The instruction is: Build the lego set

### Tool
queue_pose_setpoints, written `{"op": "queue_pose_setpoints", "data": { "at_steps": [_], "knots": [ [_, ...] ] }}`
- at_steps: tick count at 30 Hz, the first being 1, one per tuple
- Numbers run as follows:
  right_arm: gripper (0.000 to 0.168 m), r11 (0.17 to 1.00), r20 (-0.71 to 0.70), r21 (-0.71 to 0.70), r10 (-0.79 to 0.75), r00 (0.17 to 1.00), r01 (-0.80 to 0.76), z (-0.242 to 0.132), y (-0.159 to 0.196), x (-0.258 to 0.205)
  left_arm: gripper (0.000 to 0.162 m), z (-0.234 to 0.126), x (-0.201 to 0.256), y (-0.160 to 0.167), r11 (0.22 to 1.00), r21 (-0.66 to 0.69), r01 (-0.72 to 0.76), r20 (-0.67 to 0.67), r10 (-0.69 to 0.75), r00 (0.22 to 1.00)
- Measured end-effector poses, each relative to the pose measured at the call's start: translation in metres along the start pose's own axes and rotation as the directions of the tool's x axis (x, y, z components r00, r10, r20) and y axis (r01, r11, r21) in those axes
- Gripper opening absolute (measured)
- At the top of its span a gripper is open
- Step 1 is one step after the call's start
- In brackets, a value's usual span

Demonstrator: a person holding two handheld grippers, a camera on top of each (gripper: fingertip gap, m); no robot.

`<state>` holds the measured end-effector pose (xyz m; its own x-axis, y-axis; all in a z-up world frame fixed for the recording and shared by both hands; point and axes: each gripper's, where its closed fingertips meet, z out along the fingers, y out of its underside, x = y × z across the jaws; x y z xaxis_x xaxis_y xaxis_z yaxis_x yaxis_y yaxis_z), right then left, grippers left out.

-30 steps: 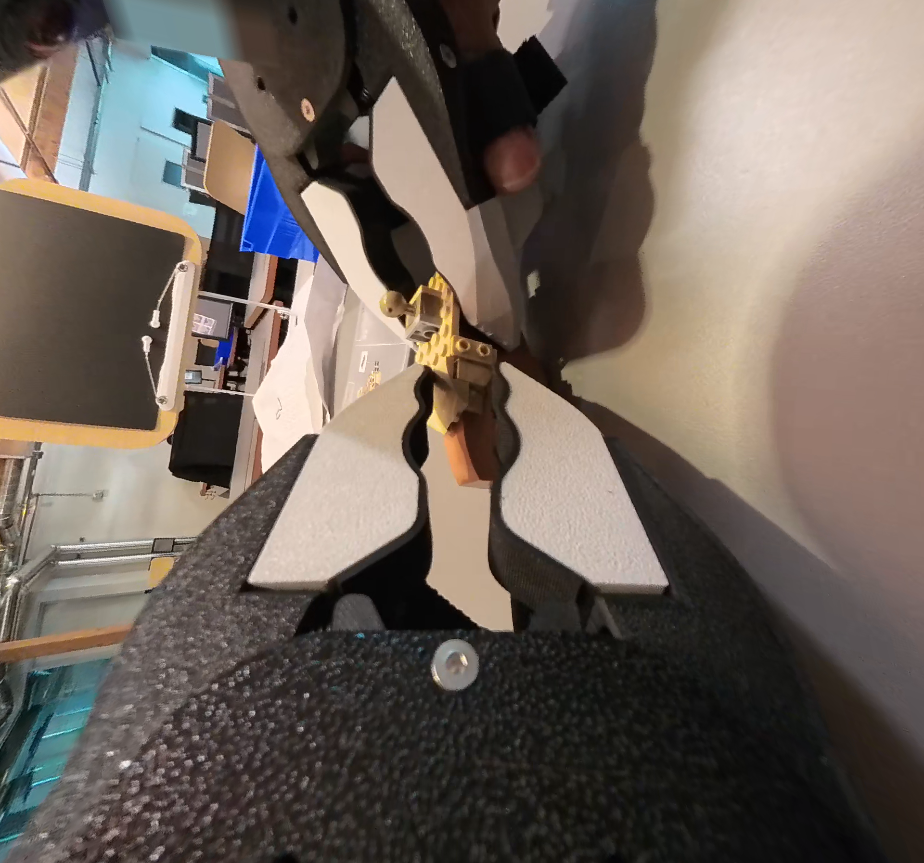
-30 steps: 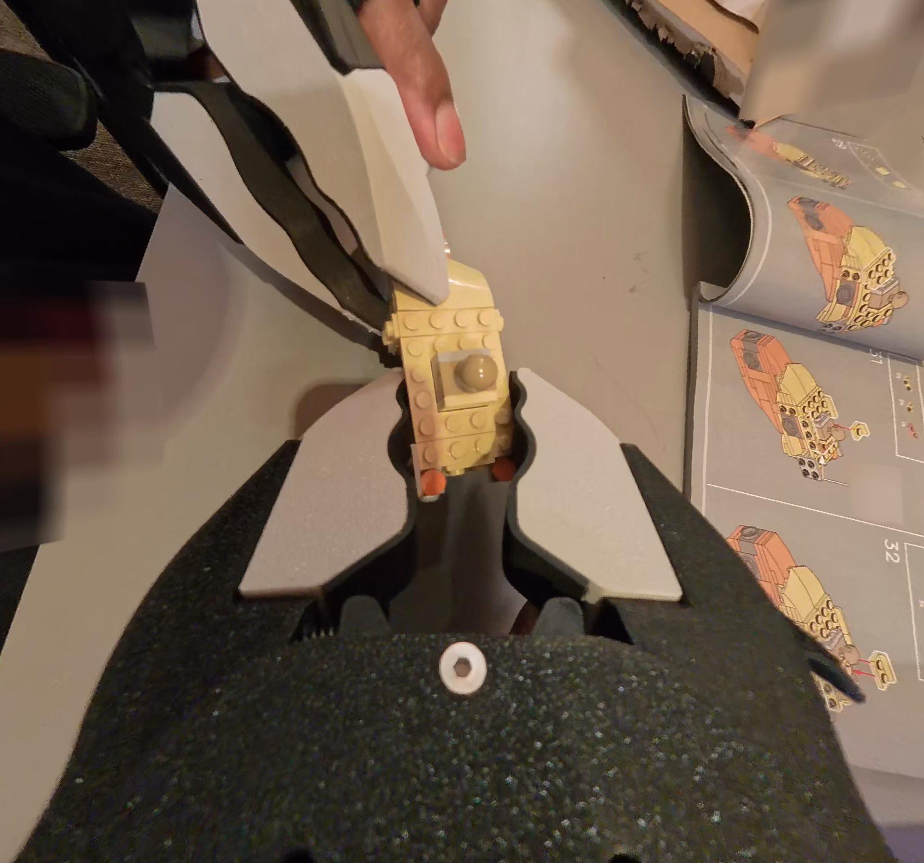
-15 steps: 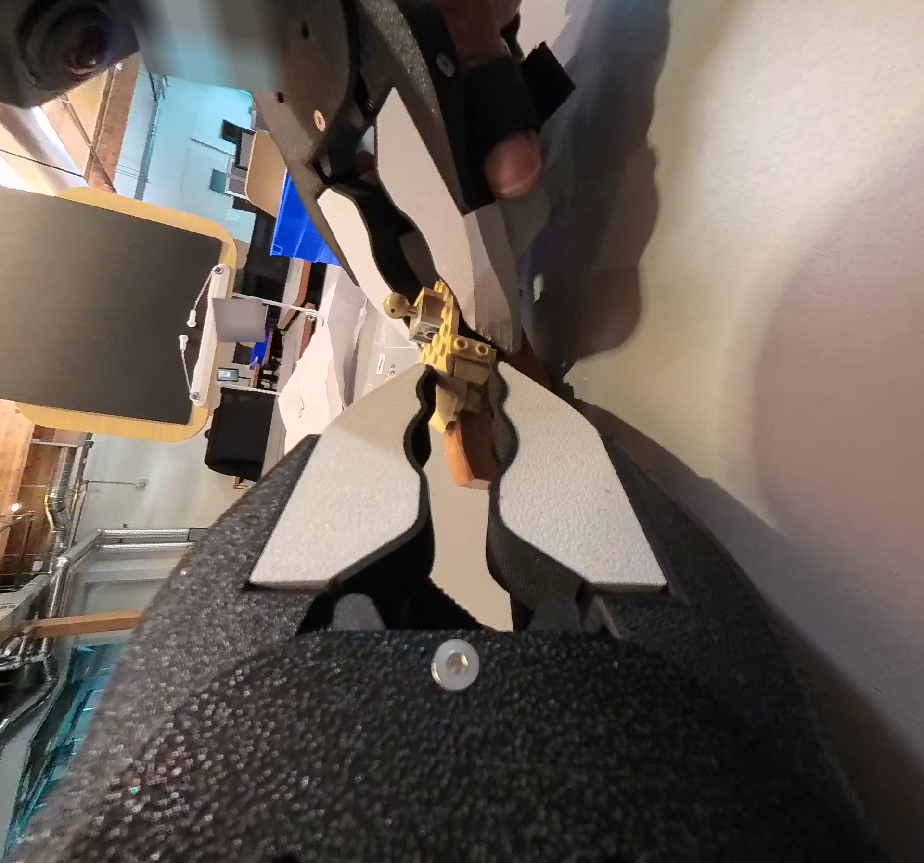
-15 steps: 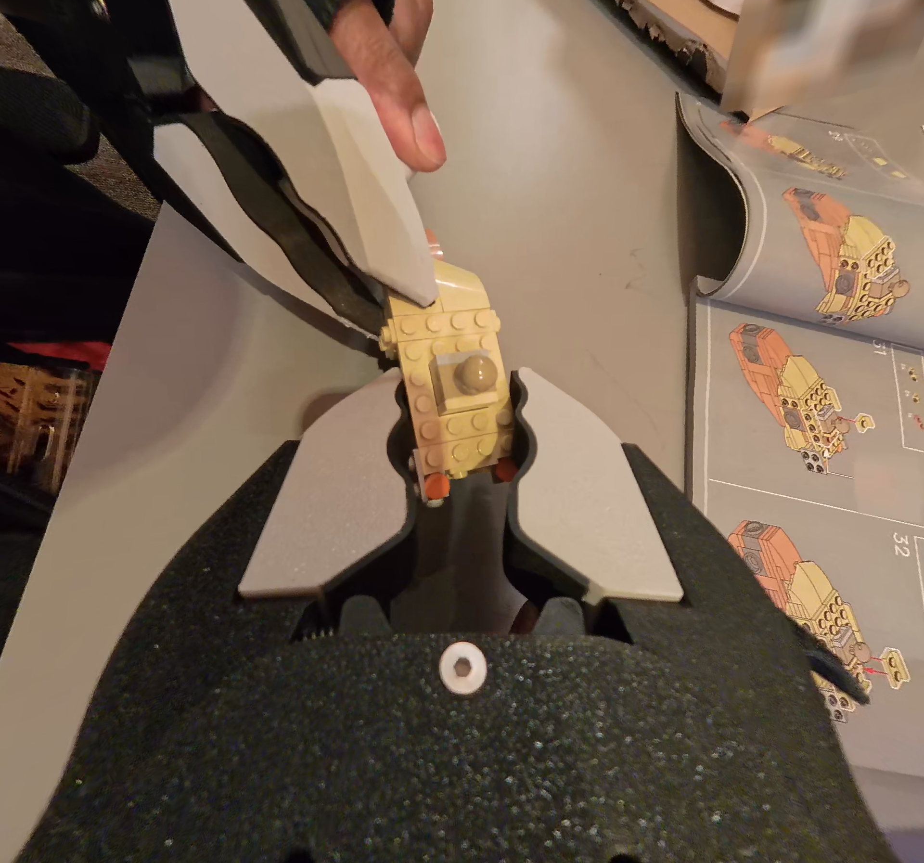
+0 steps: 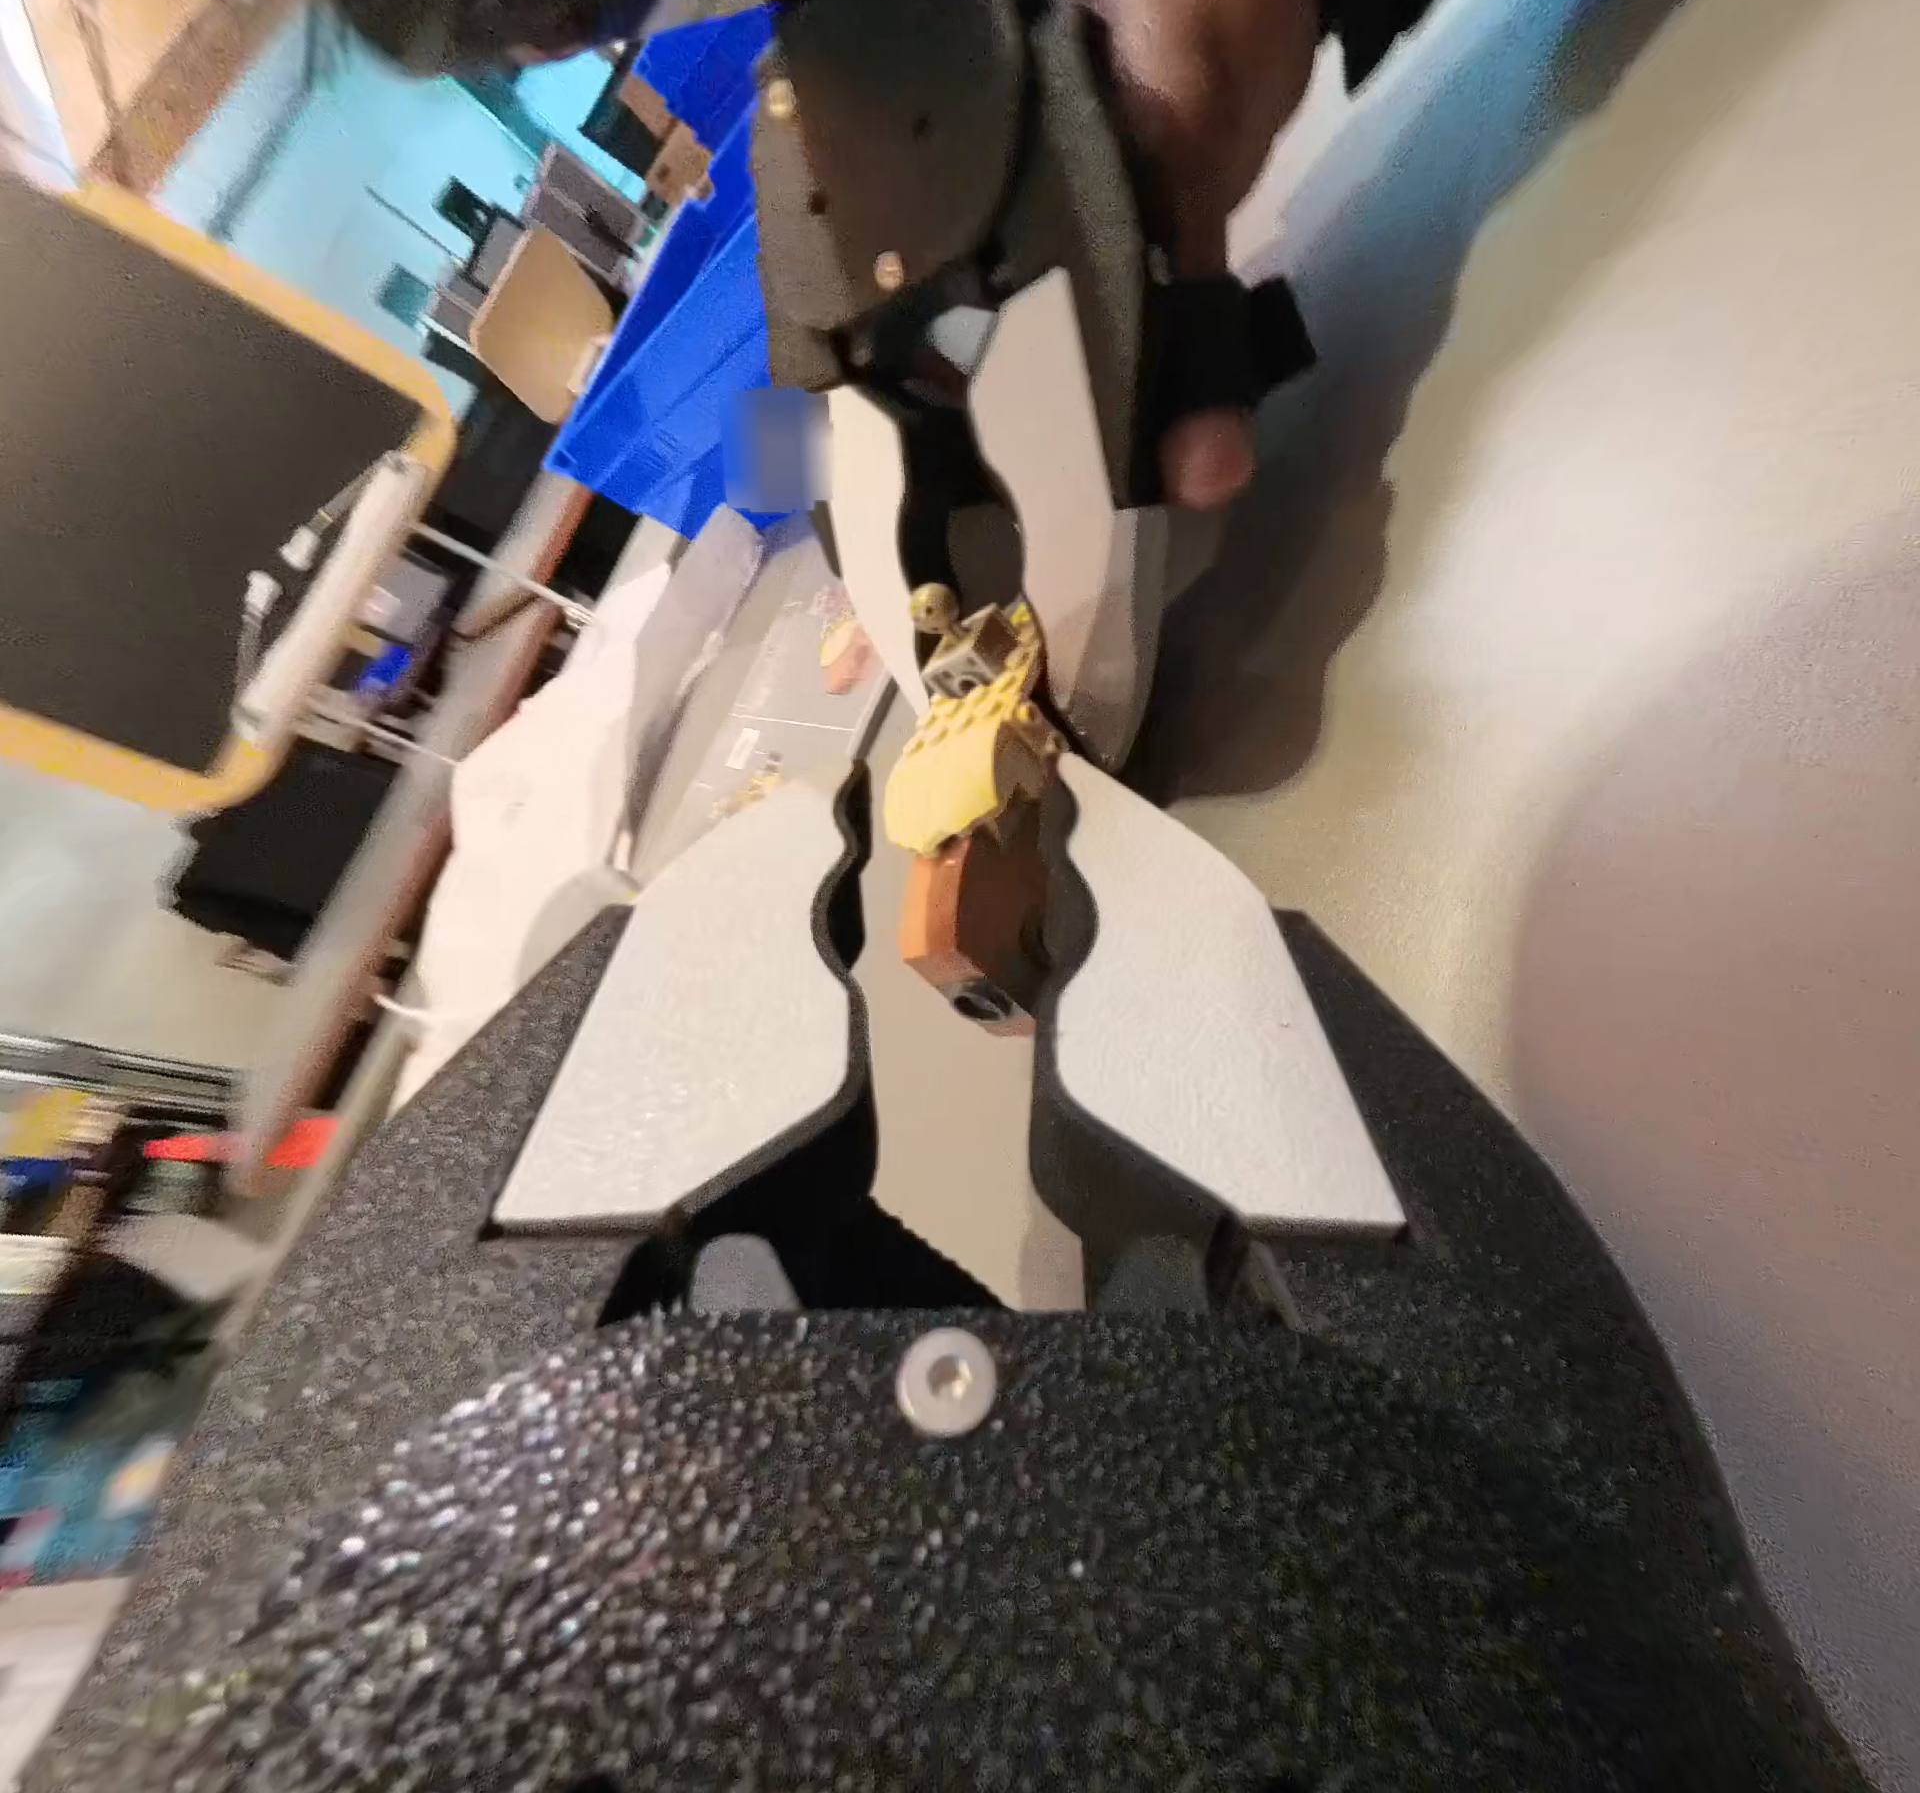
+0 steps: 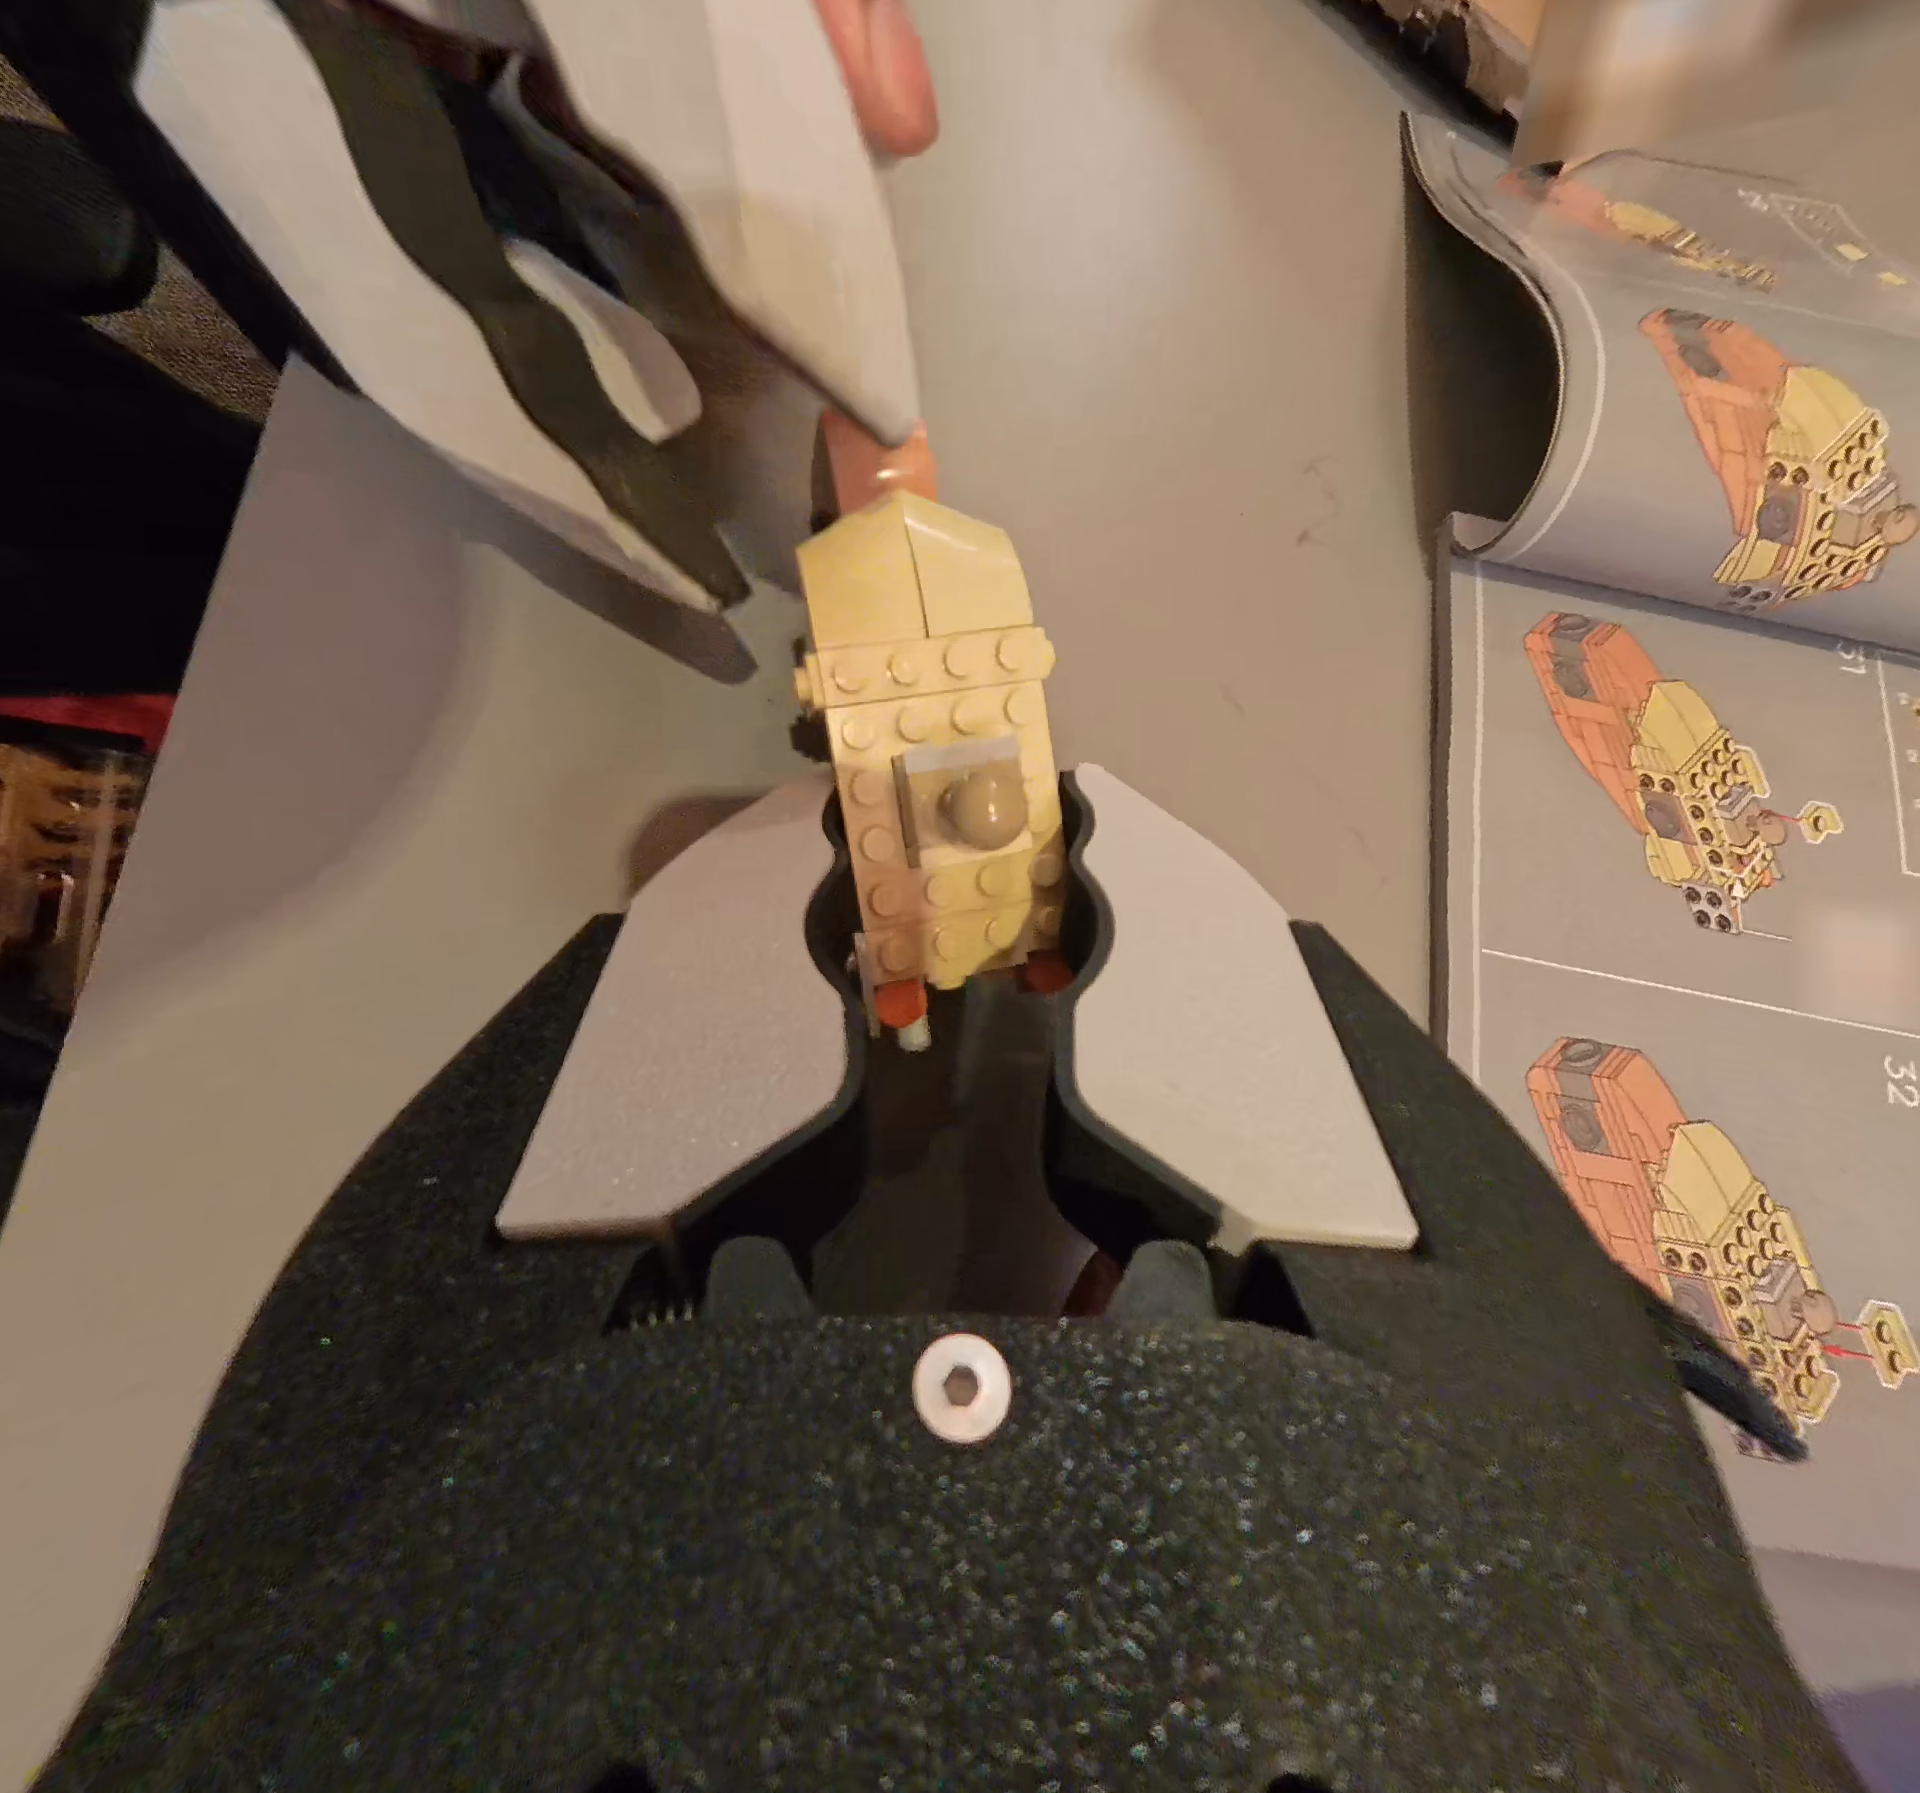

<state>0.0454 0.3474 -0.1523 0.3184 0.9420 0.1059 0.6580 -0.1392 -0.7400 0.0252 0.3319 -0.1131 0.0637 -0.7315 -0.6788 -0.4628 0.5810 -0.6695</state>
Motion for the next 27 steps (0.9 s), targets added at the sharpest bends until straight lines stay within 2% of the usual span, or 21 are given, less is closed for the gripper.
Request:
{"op": "queue_pose_setpoints", "data": {
  "at_steps": [2, 4, 10, 15, 22, 27],
  "knots": [
    [0.036, 1.000, 0.003, 0.003, 0.004, 1.000, -0.004, 0.000, -0.001, 0.000, 0.036, -0.001, -0.006, 0.003, 0.995, -0.008, 0.102, -0.028, -0.102, 0.994],
    [0.036, 1.000, 0.003, 0.002, 0.000, 1.000, 0.000, 0.000, -0.001, 0.000, 0.038, 0.000, -0.009, 0.004, 0.995, -0.026, 0.098, -0.042, -0.099, 0.994],
    [0.036, 1.000, 0.004, 0.001, -0.001, 1.000, 0.001, 0.001, -0.001, -0.001, 0.037, 0.011, 0.005, 0.018, 0.993, -0.085, -0.075, -0.134, 0.063, 0.989],
    [0.036, 1.000, 0.006, 0.005, -0.003, 1.000, 0.003, 0.000, 0.000, -0.001, 0.037, 0.012, 0.000, 0.016, 0.986, -0.074, -0.148, -0.124, 0.139, 0.983],
    [0.036, 1.000, 0.000, 0.007, -0.006, 1.000, 0.006, 0.001, -0.001, 0.001, 0.037, 0.018, 0.002, 0.015, 0.936, -0.072, -0.345, -0.133, 0.334, 0.933],
    [0.036, 1.000, -0.007, 0.006, -0.008, 1.000, 0.008, 0.001, 0.000, 0.002, 0.036, 0.021, 0.003, 0.015, 0.914, -0.079, -0.399, -0.130, 0.387, 0.913]
  ]
}}
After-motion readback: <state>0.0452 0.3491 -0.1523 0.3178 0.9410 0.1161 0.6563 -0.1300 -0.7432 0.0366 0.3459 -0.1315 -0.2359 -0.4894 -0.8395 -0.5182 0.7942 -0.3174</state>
